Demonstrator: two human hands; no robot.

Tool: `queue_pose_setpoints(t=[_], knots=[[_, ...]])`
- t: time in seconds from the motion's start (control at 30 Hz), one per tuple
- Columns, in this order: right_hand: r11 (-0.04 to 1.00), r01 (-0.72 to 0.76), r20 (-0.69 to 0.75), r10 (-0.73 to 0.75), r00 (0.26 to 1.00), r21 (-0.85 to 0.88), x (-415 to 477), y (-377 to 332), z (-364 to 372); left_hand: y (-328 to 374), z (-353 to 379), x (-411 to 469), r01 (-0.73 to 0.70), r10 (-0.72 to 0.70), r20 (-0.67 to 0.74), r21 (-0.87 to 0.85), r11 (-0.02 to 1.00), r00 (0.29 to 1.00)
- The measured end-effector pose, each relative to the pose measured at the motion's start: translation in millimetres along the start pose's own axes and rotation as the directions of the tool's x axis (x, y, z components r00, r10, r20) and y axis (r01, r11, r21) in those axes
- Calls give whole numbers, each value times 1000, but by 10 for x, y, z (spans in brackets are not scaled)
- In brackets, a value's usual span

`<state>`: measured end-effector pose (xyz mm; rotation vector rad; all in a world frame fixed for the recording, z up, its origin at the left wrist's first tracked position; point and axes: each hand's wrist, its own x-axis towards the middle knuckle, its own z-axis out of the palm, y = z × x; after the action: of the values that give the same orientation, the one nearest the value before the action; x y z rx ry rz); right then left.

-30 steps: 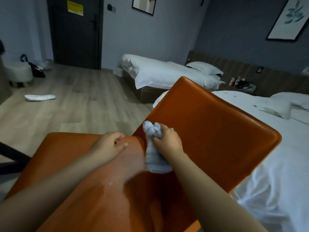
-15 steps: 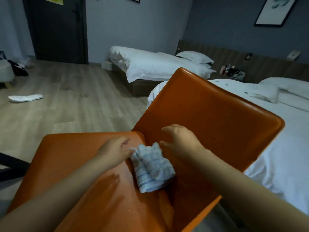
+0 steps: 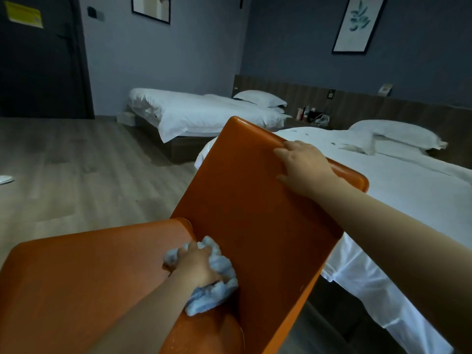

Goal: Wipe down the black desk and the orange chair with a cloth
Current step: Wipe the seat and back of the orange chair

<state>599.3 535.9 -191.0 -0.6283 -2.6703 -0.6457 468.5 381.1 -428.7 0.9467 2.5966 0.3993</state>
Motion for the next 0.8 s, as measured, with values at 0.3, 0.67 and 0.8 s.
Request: queue_pose_setpoints(t=[0.3, 0.67, 0.8], knots=[[999, -15, -22, 14, 1000, -33, -15, -18, 89, -159, -683, 173, -96, -45, -366, -359, 928, 930], [997, -62, -11, 63, 998, 51, -35, -32, 40, 874, -2041, 697, -411, 85, -680, -335, 848, 729], [996, -67, 1, 67, 998, 64, -26, -33, 53, 1140, -2120, 1014, -451, 72, -721, -350, 821, 689]])
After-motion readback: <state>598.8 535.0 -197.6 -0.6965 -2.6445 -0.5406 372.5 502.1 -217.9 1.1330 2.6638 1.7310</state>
